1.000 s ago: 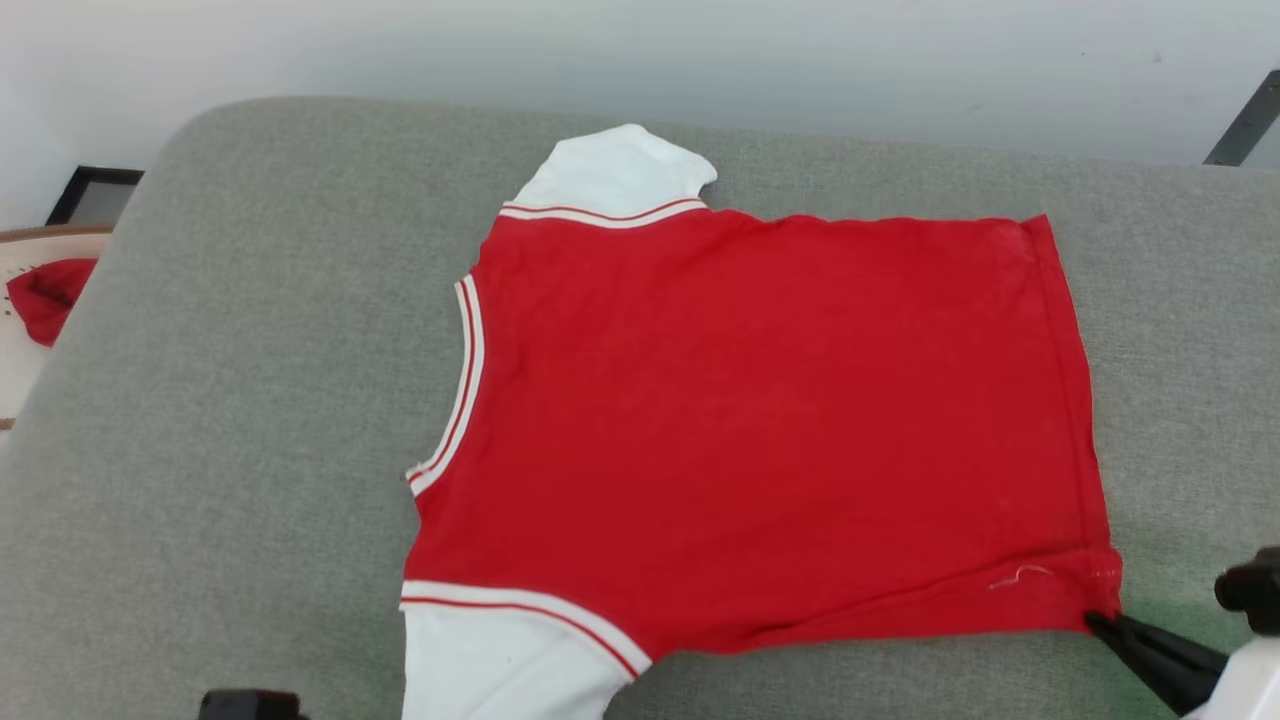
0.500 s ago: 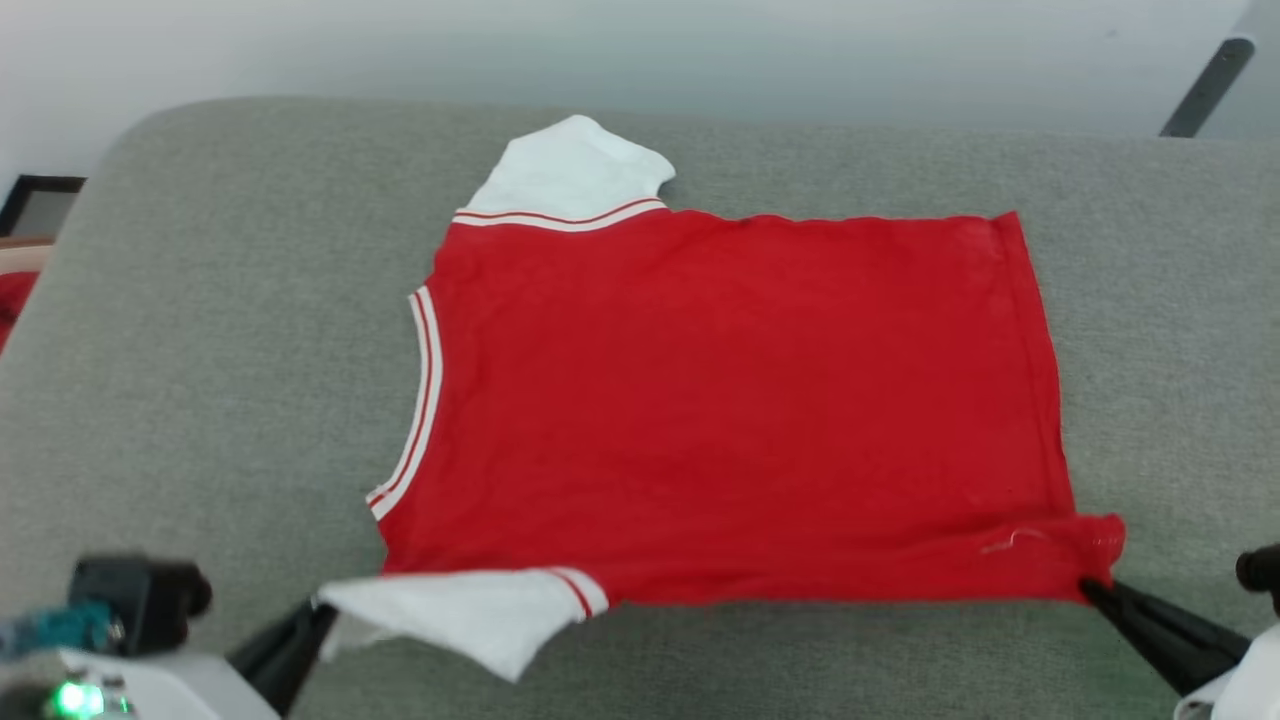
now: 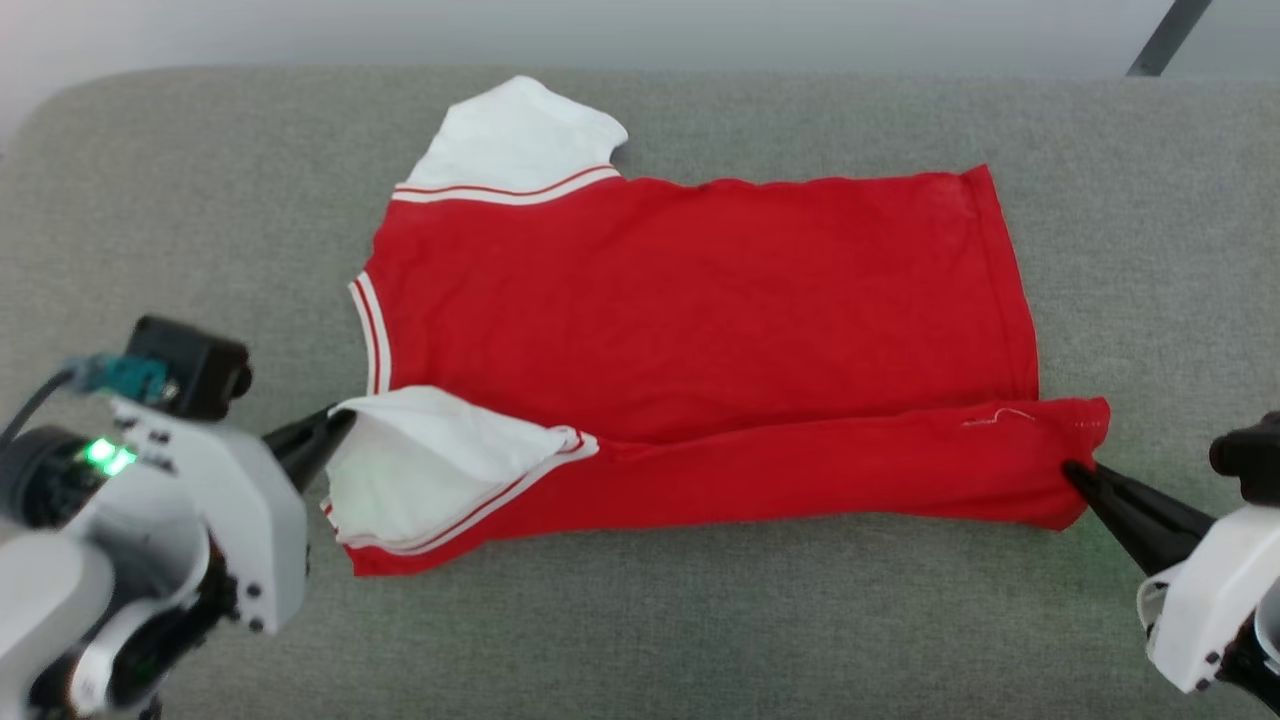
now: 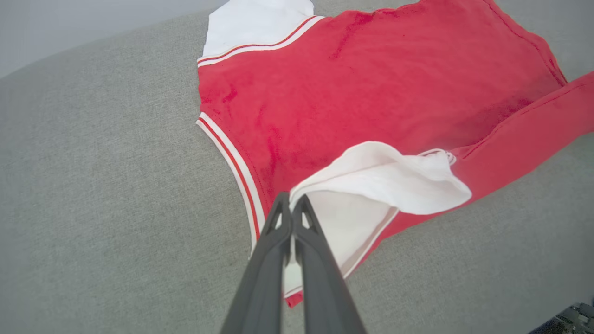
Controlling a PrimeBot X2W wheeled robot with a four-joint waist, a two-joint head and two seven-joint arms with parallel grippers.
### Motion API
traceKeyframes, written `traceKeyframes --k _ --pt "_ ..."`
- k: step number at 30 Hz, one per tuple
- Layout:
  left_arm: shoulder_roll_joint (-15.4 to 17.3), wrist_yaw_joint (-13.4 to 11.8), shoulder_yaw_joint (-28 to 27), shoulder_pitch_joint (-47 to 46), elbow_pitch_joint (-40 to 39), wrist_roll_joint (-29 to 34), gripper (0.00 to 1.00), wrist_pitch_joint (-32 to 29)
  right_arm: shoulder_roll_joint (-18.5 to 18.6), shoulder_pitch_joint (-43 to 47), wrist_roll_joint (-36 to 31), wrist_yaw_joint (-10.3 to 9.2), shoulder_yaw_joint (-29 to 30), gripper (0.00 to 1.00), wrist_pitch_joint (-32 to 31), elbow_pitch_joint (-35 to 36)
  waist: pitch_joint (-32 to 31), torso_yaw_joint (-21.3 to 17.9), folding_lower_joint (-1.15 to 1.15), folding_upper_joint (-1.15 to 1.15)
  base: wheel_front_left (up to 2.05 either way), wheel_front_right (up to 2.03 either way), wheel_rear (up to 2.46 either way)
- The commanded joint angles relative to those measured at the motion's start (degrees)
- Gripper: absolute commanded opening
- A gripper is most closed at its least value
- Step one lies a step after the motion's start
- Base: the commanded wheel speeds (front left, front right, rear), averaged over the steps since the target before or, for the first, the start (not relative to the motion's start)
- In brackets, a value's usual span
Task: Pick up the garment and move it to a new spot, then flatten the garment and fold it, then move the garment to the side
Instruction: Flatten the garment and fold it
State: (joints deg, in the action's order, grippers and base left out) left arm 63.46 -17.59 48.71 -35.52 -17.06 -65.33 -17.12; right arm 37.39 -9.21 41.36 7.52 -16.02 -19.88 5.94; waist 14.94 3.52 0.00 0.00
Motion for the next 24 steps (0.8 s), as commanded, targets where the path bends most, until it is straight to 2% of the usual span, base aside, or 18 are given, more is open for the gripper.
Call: traceKeyframes --k 1,7,12,16,17,19,22,23,24 --pt "-1.57 1.73 0.58 -1.88 2.47 0.72 0.0 -1.03 -0.93 -1.2 -1.15 -0.06 0.5 0.0 -0.61 -0.85 1.07 -0.51 0.0 0.0 0.0 0.0 0.0" --pt "-8.41 8.28 2.73 -7.47 13.65 1.08 0.0 -4.4 -3.86 -4.27 -4.62 -0.06 1.37 0.0 -3.89 -3.91 2.92 -0.63 0.0 0.0 0.0 0.0 0.0" --pt "-12.3 11.74 4.09 -10.1 21.03 0.41 0.0 -6.77 -5.29 -6.05 -5.64 -0.06 0.81 0.0 -6.45 -4.57 4.15 -0.72 0.0 0.0 0.0 0.0 0.0" --pt "-14.38 13.49 4.48 -11.25 25.26 -1.01 0.0 -8.41 -5.71 -6.84 -5.71 -0.06 0.12 0.0 -7.54 -4.7 4.61 -0.8 0.0 0.0 0.0 0.0 0.0" --pt "-14.72 13.65 4.52 -11.4 26.01 -1.33 0.03 -8.91 -5.72 -6.96 -5.61 -0.06 0.02 0.0 -7.69 -4.7 4.65 -0.81 0.0 0.0 0.0 0.0 0.0" --pt "-15.37 13.85 4.43 -11.67 27.09 -2.13 0.19 -9.58 -5.65 -7.38 -5.43 -0.06 -0.12 0.0 -8.11 -4.73 4.6 -0.74 0.0 0.0 0.0 0.0 0.0" --pt "-15.93 14.07 4.16 -11.99 27.88 -3.34 0.31 -10.54 -5.48 -7.75 -5.23 -0.06 -0.24 0.0 -8.5 -4.78 4.25 -0.53 0.0 0.0 0.0 0.0 0.0" --pt "-15.97 14.08 4.19 -12.19 27.99 -3.33 0.42 -10.81 -5.38 -7.69 -5.23 -0.06 -0.27 0.0 -8.57 -4.86 4.01 -0.43 0.0 0.0 0.0 0.0 0.0" --pt "-16.15 14.13 4.2 -12.26 28.02 -3.44 0.62 -10.93 -5.34 -7.61 -5.21 -0.06 -0.3 0.0 -8.59 -5.03 3.67 -0.3 0.0 0.0 0.0 0.0 0.0"
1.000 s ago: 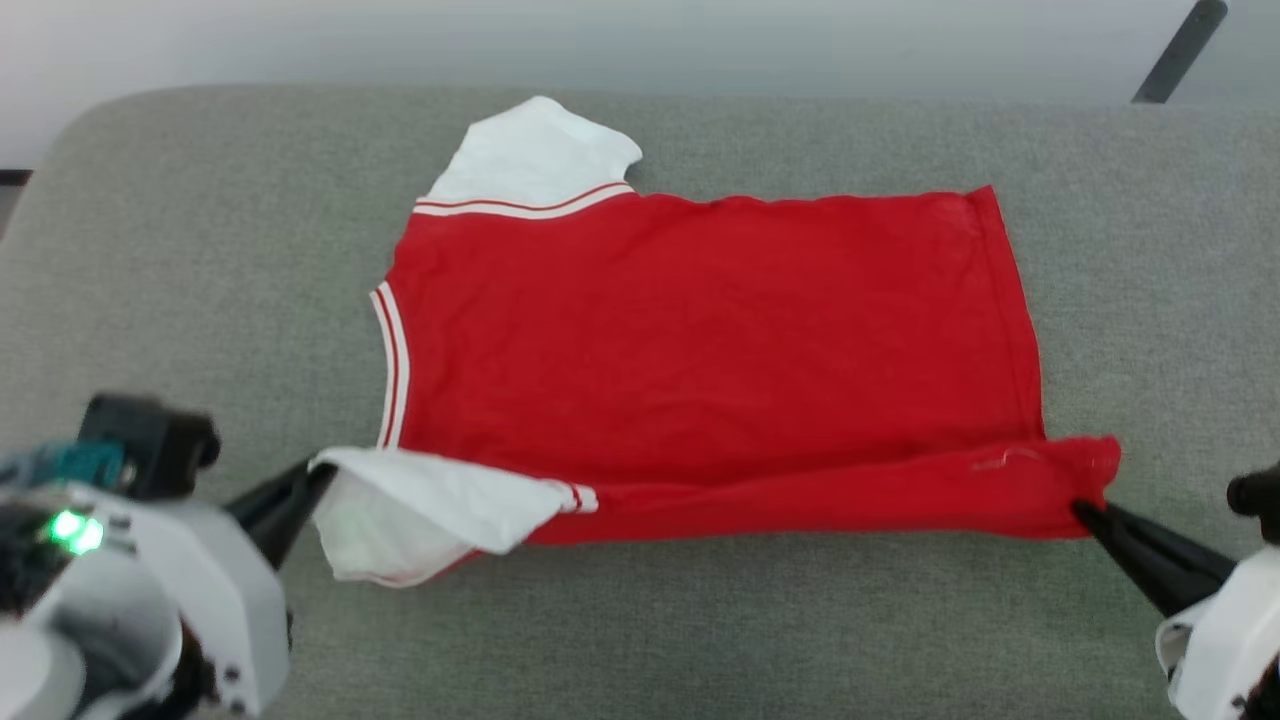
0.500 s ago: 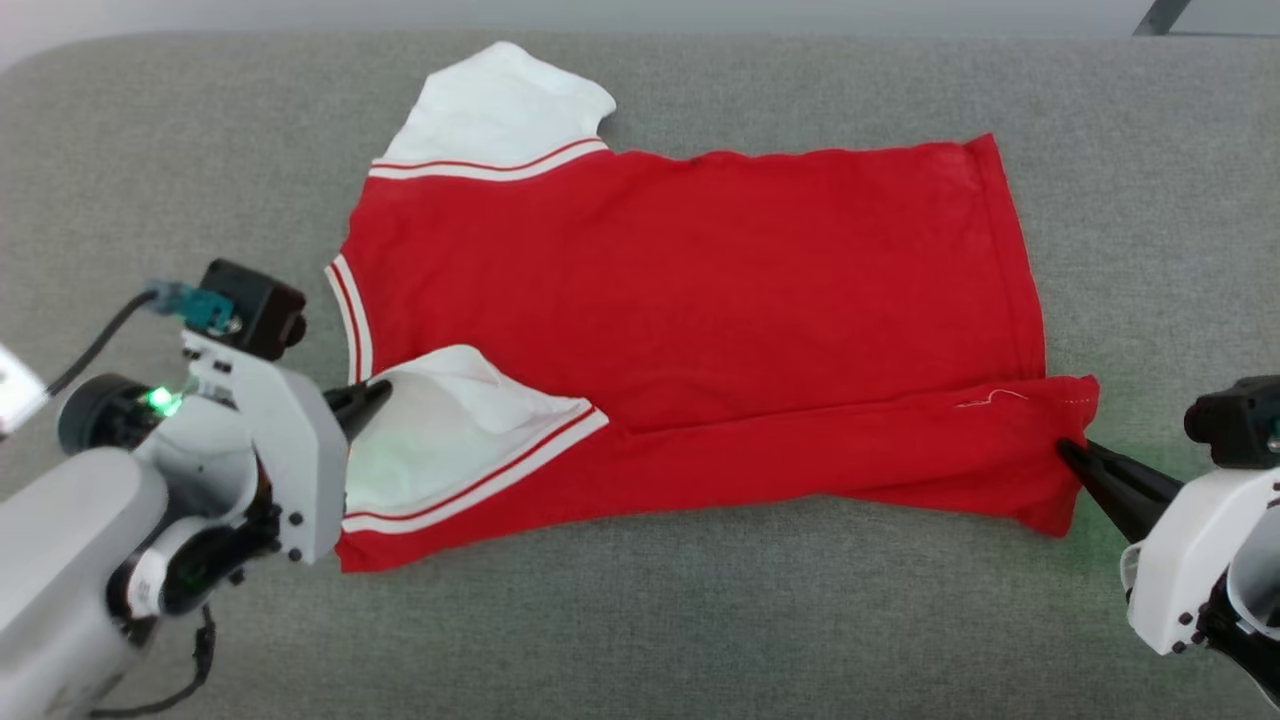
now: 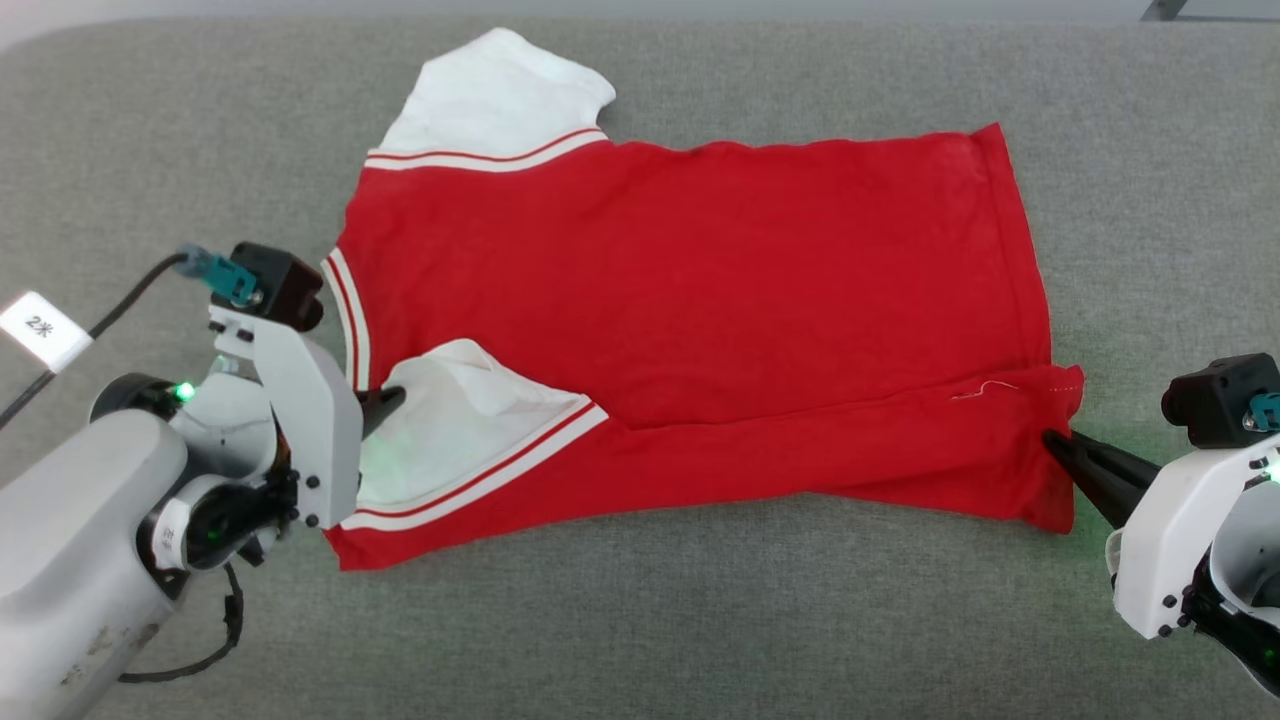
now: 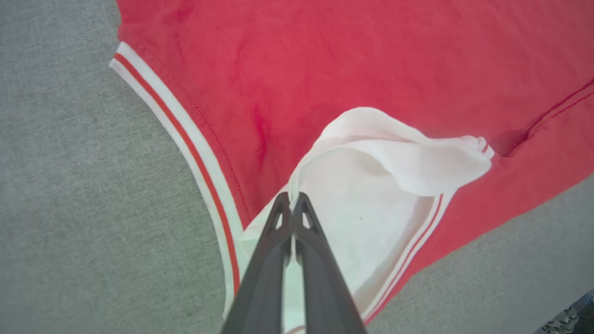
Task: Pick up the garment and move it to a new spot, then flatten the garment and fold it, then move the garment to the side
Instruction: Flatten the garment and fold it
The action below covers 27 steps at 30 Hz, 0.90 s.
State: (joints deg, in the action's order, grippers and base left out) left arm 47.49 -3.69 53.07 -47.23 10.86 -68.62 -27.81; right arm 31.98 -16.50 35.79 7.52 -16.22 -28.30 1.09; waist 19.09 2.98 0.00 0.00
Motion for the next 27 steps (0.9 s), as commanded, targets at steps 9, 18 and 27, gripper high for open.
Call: traceKeyframes --k 9,18,27 --pt "0.52 -0.82 -0.79 -0.03 -1.75 -0.51 1.0 0.32 -0.27 -0.42 -0.86 -0.06 0.88 1.0 0.6 -1.03 -3.68 0.95 0.0 0.0 0.0 0.0 0.0" --pt "4.2 -3.56 -2.81 5.22 -6.87 -2.1 1.0 4.76 -2.43 1.81 -2.86 -0.06 3.81 1.0 1.4 -0.75 -8.04 1.02 0.0 0.0 0.0 0.0 0.0" --pt "8.42 -8.65 -4.13 10.67 -14.64 -5.72 1.0 4.76 -5.01 5.75 -4.27 -0.06 7.68 1.0 3.88 3.91 -11.12 1.01 0.0 0.0 0.0 0.0 0.0"
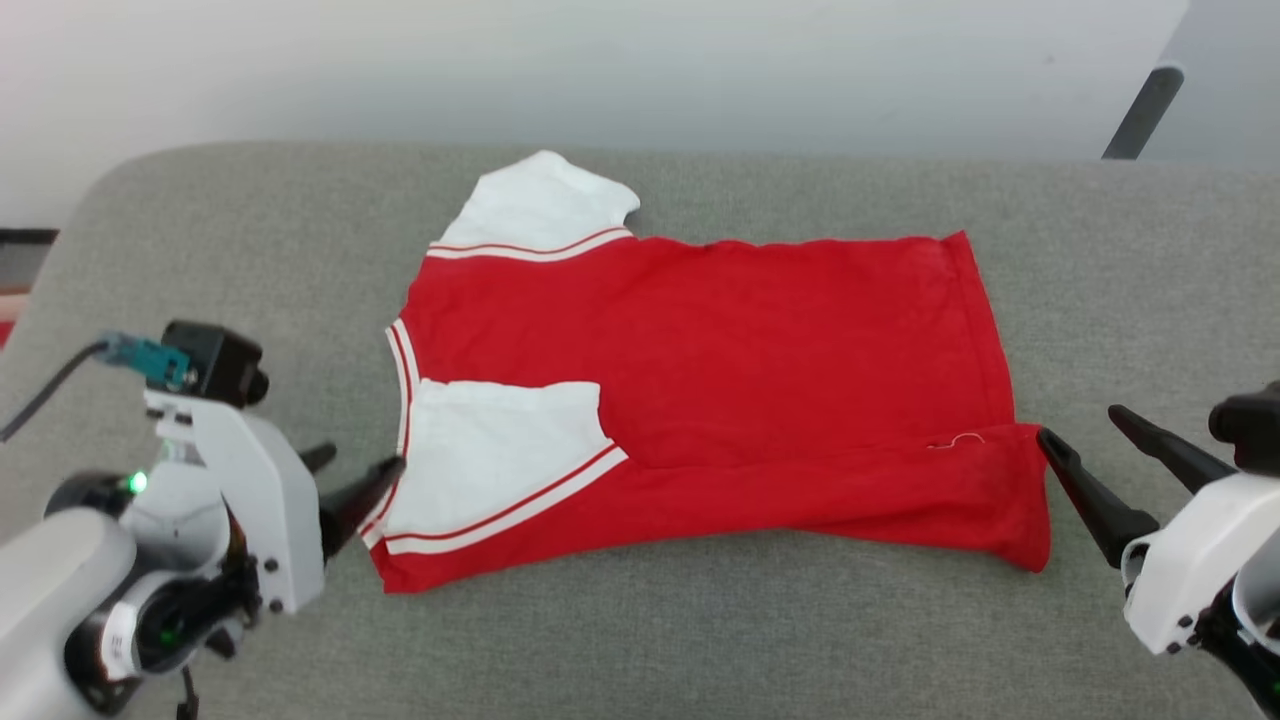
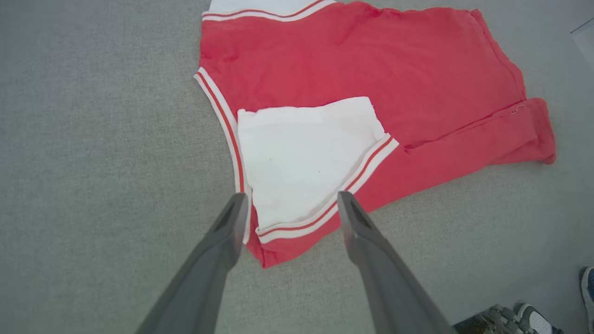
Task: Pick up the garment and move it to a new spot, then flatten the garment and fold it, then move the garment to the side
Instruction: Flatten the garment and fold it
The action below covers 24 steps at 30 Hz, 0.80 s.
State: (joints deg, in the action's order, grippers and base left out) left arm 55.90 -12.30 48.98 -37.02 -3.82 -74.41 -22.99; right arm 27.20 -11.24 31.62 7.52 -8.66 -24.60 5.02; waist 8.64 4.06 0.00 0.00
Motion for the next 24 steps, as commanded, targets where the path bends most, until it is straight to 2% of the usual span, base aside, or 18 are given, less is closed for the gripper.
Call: traceKeyframes --k 1,9,17,20,24 --pt "0.44 -0.79 -0.17 0.99 -0.64 -0.6 1.0 -0.4 -0.55 1.06 -0.52 -0.06 0.59 1.0 0.5 0.76 -0.94 -0.19 0.0 0.0 0.0 0.0 0.0" --pt "3.43 -5.66 -0.41 3.52 -3.34 -5.57 1.0 -5.33 -4.45 5.03 -2.14 -0.06 3.09 1.0 1.54 6.64 -2.08 -3.01 0.0 0.0 0.0 0.0 0.0" --pt "3.85 -10.11 1.12 3.66 -0.97 -10.07 1.0 -13.67 -8.1 8.43 -3.36 -0.06 6.08 1.0 0.7 10.53 -1.3 -6.61 0.0 0.0 0.0 0.0 0.0" --pt "3.51 -10.62 1.97 3.0 1.01 -9.83 1.0 -15.83 -9.21 9.07 -3.64 -0.05 6.91 1.0 0.59 11.26 -0.72 -7.79 0.0 0.0 0.0 0.0 0.0" --pt "2.44 -10.12 2.8 2.47 3.93 -9.47 1.0 -16.86 -9.86 9.59 -3.58 -0.05 7.24 1.0 0.62 11.83 0.11 -9.05 0.0 0.0 0.0 0.0 0.0"
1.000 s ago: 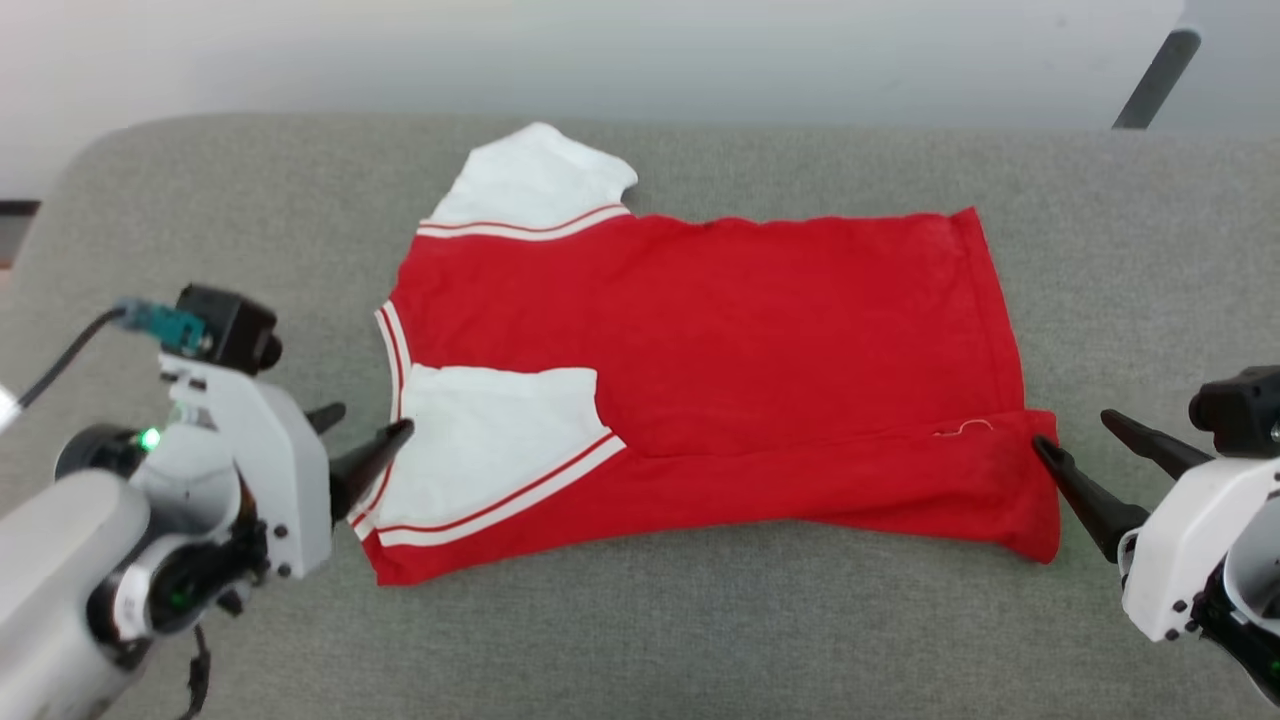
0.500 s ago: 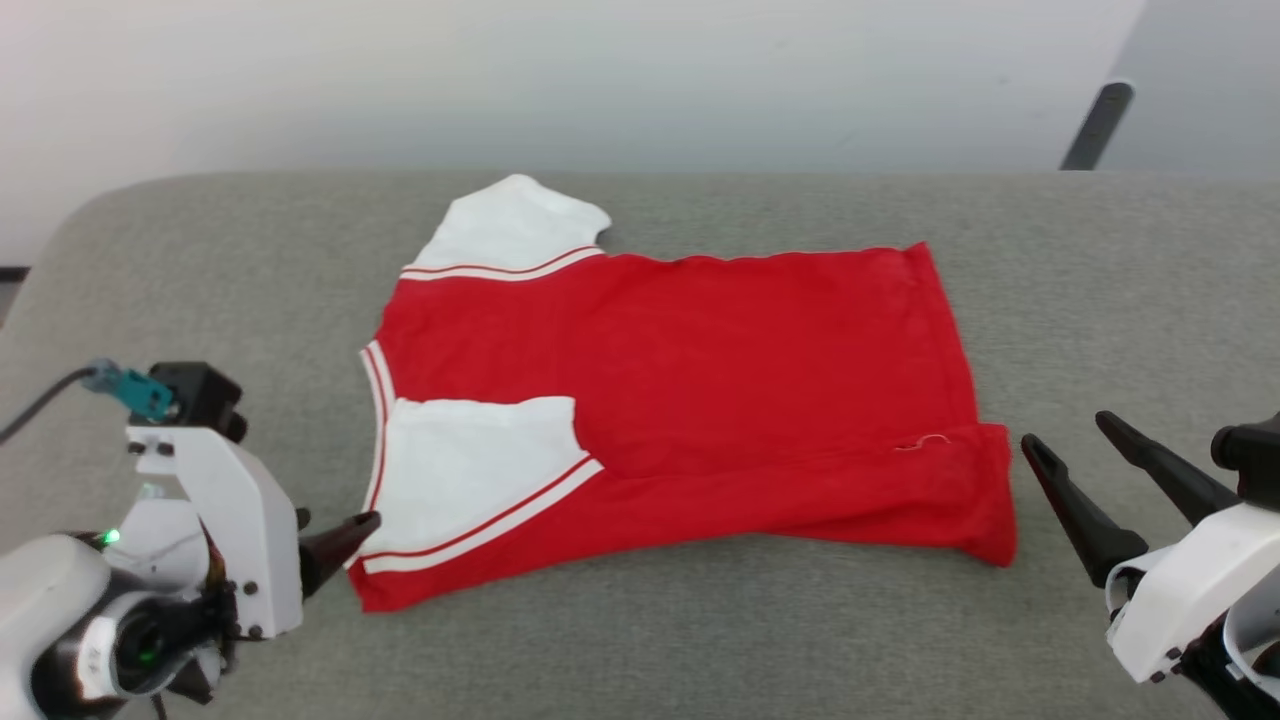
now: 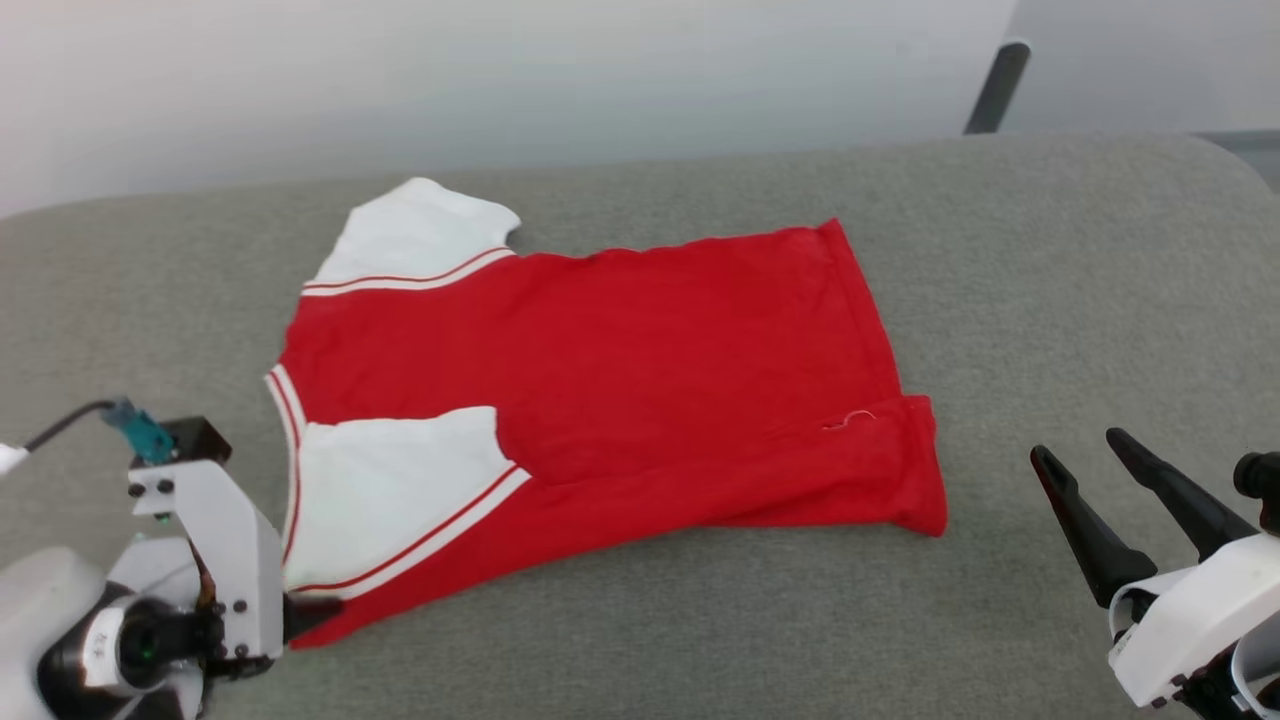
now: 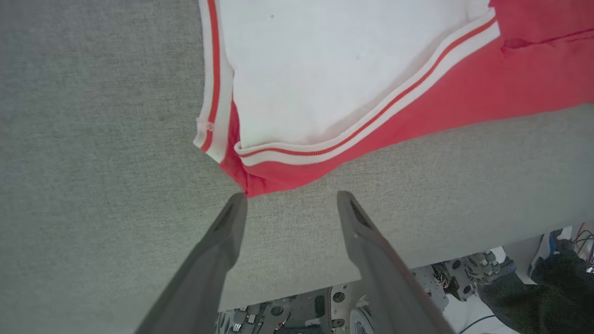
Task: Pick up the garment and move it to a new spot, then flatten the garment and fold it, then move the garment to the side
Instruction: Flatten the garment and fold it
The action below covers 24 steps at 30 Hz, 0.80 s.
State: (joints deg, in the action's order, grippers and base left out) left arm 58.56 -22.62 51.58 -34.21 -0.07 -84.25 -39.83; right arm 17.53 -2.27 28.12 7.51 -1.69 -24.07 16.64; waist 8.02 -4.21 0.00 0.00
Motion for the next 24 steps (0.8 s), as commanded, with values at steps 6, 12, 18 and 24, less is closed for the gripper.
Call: traceKeyframes --k 6,12,18,24 --pt "-1.56 1.94 2.81 -0.36 4.89 3.22 1.0 -0.68 -0.98 0.22 -0.17 -0.04 0.38 1.0 0.13 1.0 2.12 -1.88 0.0 0.0 0.0 0.0 0.0" --pt "-3.79 3.07 4.01 -1.54 10.57 5.72 1.0 0.37 -1.09 -0.58 -0.22 -0.04 0.64 1.0 -0.01 1.43 3.26 -2.06 0.0 0.0 0.0 0.0 0.0" --pt "-5.86 4.2 5.15 -2.17 15.15 7.62 1.0 1.23 -0.83 -0.78 0.03 -0.04 0.33 1.0 -0.5 1.78 3.81 -1.87 0.0 0.0 0.0 0.0 0.0" --pt "-8.64 4.95 4.72 -2.12 19.15 6.18 0.0 1.81 -0.51 -1.07 0.55 -0.04 0.06 1.0 -1.15 2.18 4.23 -1.33 0.0 0.0 0.0 0.0 0.0"
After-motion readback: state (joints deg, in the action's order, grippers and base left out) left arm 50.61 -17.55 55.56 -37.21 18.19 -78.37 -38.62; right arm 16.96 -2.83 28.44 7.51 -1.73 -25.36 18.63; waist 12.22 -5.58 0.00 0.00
